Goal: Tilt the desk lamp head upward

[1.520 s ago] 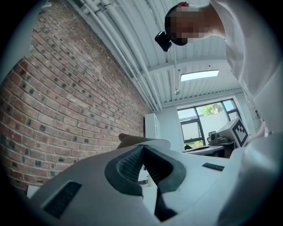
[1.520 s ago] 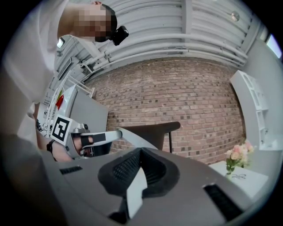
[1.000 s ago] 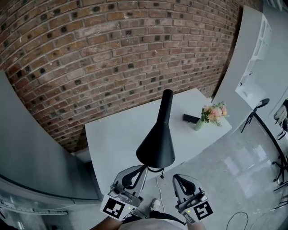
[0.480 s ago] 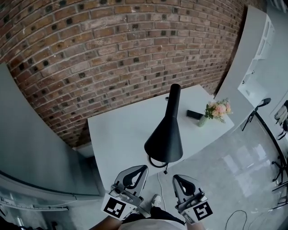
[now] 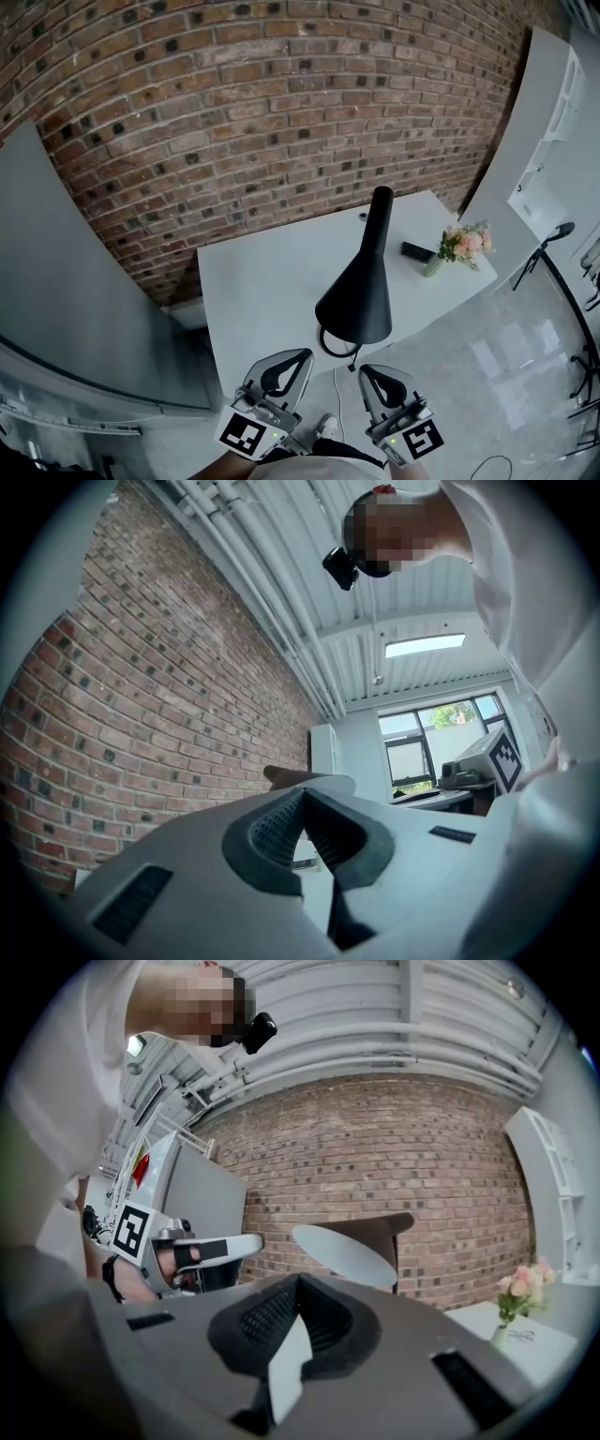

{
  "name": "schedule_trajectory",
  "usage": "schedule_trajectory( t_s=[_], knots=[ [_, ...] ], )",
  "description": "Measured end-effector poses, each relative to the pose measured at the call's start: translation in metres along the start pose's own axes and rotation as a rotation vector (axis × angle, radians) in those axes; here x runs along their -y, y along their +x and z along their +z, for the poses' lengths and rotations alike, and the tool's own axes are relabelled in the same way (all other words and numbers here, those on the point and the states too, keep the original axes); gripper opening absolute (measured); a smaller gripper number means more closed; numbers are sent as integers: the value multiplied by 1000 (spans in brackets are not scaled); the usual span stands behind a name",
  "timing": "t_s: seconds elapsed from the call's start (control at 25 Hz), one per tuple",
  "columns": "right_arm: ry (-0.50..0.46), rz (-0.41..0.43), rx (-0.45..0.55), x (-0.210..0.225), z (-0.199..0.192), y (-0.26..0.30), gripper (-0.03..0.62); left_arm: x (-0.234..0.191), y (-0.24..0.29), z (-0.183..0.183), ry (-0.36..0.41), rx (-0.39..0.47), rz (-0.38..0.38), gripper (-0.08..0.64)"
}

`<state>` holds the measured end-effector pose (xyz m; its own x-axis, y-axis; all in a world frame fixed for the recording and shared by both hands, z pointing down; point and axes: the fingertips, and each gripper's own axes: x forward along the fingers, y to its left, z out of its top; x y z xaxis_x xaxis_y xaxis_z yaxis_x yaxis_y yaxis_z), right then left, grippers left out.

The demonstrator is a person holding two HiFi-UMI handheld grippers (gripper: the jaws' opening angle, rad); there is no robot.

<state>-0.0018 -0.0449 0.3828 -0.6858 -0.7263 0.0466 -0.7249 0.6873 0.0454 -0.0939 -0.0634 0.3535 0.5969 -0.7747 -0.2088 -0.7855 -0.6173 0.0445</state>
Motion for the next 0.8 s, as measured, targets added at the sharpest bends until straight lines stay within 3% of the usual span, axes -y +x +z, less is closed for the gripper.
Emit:
schedule_trajectory(
  t_s=[0.8],
  knots=[
    [0,-23,26,17,11,-3,14,2,21,3,10,3,-35,8]
  ],
)
